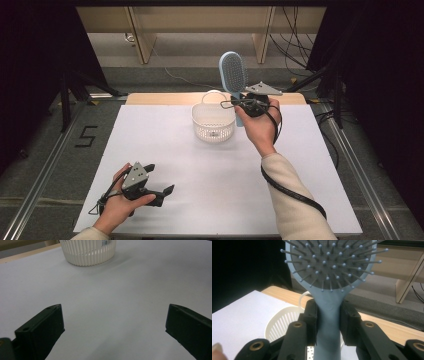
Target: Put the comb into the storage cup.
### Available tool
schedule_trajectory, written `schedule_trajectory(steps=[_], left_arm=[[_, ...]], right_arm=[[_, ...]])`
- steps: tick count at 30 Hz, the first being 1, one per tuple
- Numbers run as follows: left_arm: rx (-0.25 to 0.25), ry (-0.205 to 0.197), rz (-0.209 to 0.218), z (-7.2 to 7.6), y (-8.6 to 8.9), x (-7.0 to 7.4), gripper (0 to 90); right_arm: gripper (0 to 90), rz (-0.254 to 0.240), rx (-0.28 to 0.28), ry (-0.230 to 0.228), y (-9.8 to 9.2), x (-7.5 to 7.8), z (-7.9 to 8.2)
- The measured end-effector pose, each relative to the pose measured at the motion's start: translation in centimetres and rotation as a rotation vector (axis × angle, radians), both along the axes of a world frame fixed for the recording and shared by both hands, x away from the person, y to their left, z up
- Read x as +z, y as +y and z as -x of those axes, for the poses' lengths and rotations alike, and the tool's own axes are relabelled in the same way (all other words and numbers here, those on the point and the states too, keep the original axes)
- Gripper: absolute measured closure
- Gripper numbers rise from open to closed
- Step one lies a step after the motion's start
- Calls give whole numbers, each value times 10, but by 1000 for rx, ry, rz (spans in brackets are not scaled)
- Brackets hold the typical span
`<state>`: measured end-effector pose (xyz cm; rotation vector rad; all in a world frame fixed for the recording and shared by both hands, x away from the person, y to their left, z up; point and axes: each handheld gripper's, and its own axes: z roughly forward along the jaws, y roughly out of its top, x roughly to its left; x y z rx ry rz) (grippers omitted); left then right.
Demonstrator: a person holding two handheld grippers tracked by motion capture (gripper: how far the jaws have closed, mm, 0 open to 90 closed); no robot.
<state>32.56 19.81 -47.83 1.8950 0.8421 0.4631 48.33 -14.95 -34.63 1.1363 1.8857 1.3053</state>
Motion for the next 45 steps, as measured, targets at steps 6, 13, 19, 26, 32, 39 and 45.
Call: schedule_trajectory(steps=[6,13,19,26,32,39,45], left_arm=[[0,0,-1,0,0,0,12],[0,-1,-1,0,0,0,12],[0,-3,-2,0,1,0,12],[-3,-9,-6,-1,1,0,13],[-11,-8,-10,-2,-1,0,14],[-8,-13,-17,-6,-1,-1,19],[-16,-16,-19,-5,-3,-1,20]], right_arm=[[706,-1,1,1,1,0,-1],[706,-3,2,1,2,-1,-2],[706,-2,1,-2,3,-1,-3],[706,-4,2,-3,3,0,-3],[706,-2,1,-4,5,0,-3],[706,0,6,-12,9,4,-5],[706,-1,8,-15,12,4,-6]])
